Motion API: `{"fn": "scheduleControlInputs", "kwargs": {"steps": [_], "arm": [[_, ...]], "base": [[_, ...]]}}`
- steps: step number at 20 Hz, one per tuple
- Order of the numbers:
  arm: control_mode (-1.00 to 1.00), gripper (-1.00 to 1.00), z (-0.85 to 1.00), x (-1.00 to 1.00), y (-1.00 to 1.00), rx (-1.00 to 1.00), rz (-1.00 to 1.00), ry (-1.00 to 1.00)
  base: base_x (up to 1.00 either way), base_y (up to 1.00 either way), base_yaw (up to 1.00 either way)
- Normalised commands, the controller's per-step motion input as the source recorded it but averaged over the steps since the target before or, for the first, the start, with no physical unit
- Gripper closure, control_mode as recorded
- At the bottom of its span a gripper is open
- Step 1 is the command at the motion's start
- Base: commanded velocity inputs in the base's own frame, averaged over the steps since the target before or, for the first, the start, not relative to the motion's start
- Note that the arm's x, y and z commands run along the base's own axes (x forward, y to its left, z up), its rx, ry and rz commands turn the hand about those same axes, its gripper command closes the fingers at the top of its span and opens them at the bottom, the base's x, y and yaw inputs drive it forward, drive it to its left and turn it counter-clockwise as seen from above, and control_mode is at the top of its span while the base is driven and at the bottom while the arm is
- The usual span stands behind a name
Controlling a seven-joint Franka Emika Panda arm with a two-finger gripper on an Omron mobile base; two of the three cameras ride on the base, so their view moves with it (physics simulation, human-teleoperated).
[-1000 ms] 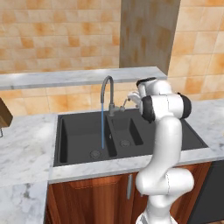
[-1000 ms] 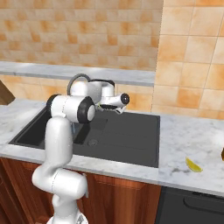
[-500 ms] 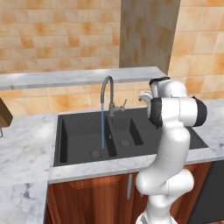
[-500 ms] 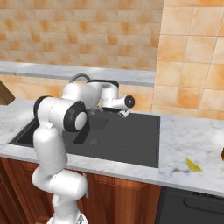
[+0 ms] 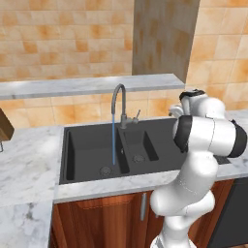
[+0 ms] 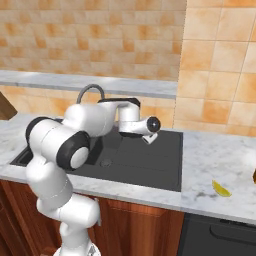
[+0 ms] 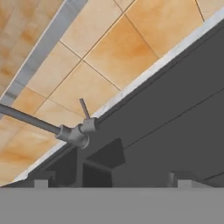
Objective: Turn on the sink faucet. Then move the lemon wedge from the counter to the sink. Turn off the sink. Move the vegetable from the sink to the pot next to the stove. Finally move the pot to the rear left burner.
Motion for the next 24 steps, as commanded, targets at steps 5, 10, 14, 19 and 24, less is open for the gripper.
{"fn": "scheduleControlInputs", "kwargs": {"steps": [5, 10, 14, 19, 24], "arm": [[-1.00, -1.00, 0.00, -0.58, -0.65, 0.03, -0.14, 0.14], [-1.00, -1.00, 0.00, -0.53, -0.65, 0.04, -0.13, 0.16], [-1.00, -1.00, 0.00, -0.58, -0.67, 0.06, -0.13, 0.15], [-1.00, -1.00, -0.05, -0.58, -0.61, 0.08, -0.18, 0.13], [-1.00, -1.00, -0.32, -0.50, -0.51, 0.05, -0.17, 0.02]], "base": [[0.00, 0.00, 0.00], [0.00, 0.00, 0.00], [0.00, 0.00, 0.00], [0.00, 0.00, 0.00], [0.00, 0.00, 0.00]]}}
